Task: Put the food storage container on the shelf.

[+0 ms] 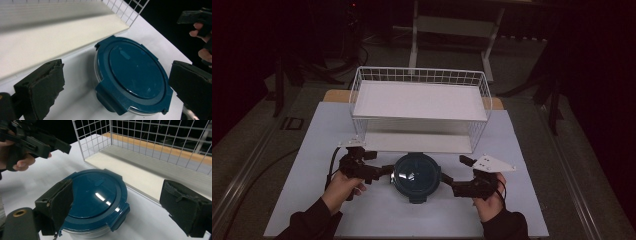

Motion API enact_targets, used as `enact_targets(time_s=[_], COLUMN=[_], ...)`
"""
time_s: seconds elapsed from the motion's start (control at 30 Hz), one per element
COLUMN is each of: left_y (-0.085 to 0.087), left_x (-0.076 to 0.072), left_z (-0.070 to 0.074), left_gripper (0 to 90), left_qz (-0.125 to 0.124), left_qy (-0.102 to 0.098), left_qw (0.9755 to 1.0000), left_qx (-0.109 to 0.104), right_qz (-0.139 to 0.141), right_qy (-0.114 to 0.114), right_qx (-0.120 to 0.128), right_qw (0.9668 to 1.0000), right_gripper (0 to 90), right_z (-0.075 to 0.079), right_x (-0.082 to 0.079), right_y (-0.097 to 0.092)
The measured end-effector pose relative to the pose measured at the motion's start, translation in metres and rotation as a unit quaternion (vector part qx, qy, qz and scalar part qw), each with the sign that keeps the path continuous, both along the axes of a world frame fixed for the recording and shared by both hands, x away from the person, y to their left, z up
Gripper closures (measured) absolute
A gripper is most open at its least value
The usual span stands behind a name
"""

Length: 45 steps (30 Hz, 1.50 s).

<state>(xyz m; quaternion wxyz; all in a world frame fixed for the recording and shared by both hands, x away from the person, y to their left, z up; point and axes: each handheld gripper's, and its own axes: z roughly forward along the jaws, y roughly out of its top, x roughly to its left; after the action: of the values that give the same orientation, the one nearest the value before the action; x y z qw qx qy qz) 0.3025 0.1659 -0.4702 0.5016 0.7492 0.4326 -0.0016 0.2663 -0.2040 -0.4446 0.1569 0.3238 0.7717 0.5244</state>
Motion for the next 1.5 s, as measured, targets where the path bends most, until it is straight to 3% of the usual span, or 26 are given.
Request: enact_targets(time_s=[0.17,0.27,0.3,0.47,0.5,0.53,0.63,0.7,0.73,0.77,0.83,0.9,0.93,1.03,1.1,1.23,1.37,1.5], left_y=[0.000,-0.002,-0.004,-0.008,-0.009,-0.009,-0.009,-0.008,-0.008,-0.006,-0.005,-0.005,-0.006,-0.005,-0.005,-0.006,-0.004,-0.005], left_x=[0.007,0.010,0.011,0.013,0.013,0.014,0.014,0.015,0.015,0.015,0.016,0.016,0.017,0.017,0.018,0.020,0.023,0.022], left_z=[-0.011,-0.016,-0.017,-0.025,-0.026,-0.028,-0.031,-0.033,-0.033,-0.034,-0.035,-0.036,-0.039,-0.043,-0.044,-0.048,-0.051,-0.050], left_gripper=[0.5,0.5,0.5,0.6,3.0,4.3,14.9,20.8,24.4,30.0,36.0,40.2,40.2,45.8,48.3,51.2,51.5,51.9], left_qz=[0.005,0.010,0.008,-0.006,-0.005,-0.004,0.006,0.014,0.014,0.019,0.023,0.024,0.024,0.021,0.019,0.008,-0.010,-0.011], left_qy=[0.056,0.095,0.110,0.174,0.183,0.199,0.217,0.234,0.234,0.245,0.255,0.259,0.270,0.281,0.281,0.295,0.298,0.289], left_qw=[0.9983,0.9955,0.9939,0.9846,0.9830,0.9797,0.9758,0.9715,0.9715,0.9682,0.9651,0.9639,0.9607,0.9571,0.9567,0.9515,0.9499,0.9530], left_qx=[-0.014,-0.001,0.004,-0.013,-0.016,-0.022,-0.027,-0.038,-0.038,-0.047,-0.054,-0.056,-0.060,-0.069,-0.072,-0.087,-0.092,-0.090], right_qz=[-0.025,-0.021,-0.020,-0.017,-0.014,-0.012,-0.010,-0.008,-0.008,-0.006,-0.007,-0.005,-0.006,-0.005,-0.005,-0.005,-0.009,-0.012], right_qy=[0.014,0.020,0.020,0.026,0.027,0.029,0.032,0.034,0.034,0.036,0.035,0.037,0.037,0.039,0.040,0.042,0.041,0.049], right_qx=[-0.019,-0.016,-0.016,-0.019,-0.021,-0.021,-0.022,-0.023,-0.023,-0.025,-0.026,-0.025,-0.026,-0.026,-0.026,-0.027,-0.027,-0.025], right_qw=[0.9994,0.9995,0.9995,0.9993,0.9993,0.9993,0.9992,0.9991,0.9991,0.9990,0.9990,0.9990,0.9990,0.9989,0.9988,0.9988,0.9987,0.9984], right_gripper=[10.3,10.3,10.3,10.4,10.4,10.4,11.6,11.6,11.6,11.6,11.6,11.6,11.6,11.8,11.8,11.8,11.9,13.5], right_z=[-0.005,-0.006,-0.007,-0.007,-0.008,-0.008,-0.010,-0.010,-0.010,-0.011,-0.011,-0.011,-0.011,-0.011,-0.011,-0.011,-0.011,-0.012], right_x=[0.002,0.002,0.003,0.002,0.003,0.003,0.003,0.003,0.003,0.003,0.003,0.003,0.003,0.003,0.003,0.003,0.003,0.004], right_y=[0.006,0.007,0.007,0.008,0.008,0.009,0.009,0.010,0.010,0.011,0.011,0.011,0.012,0.012,0.012,0.012,0.011,0.008])
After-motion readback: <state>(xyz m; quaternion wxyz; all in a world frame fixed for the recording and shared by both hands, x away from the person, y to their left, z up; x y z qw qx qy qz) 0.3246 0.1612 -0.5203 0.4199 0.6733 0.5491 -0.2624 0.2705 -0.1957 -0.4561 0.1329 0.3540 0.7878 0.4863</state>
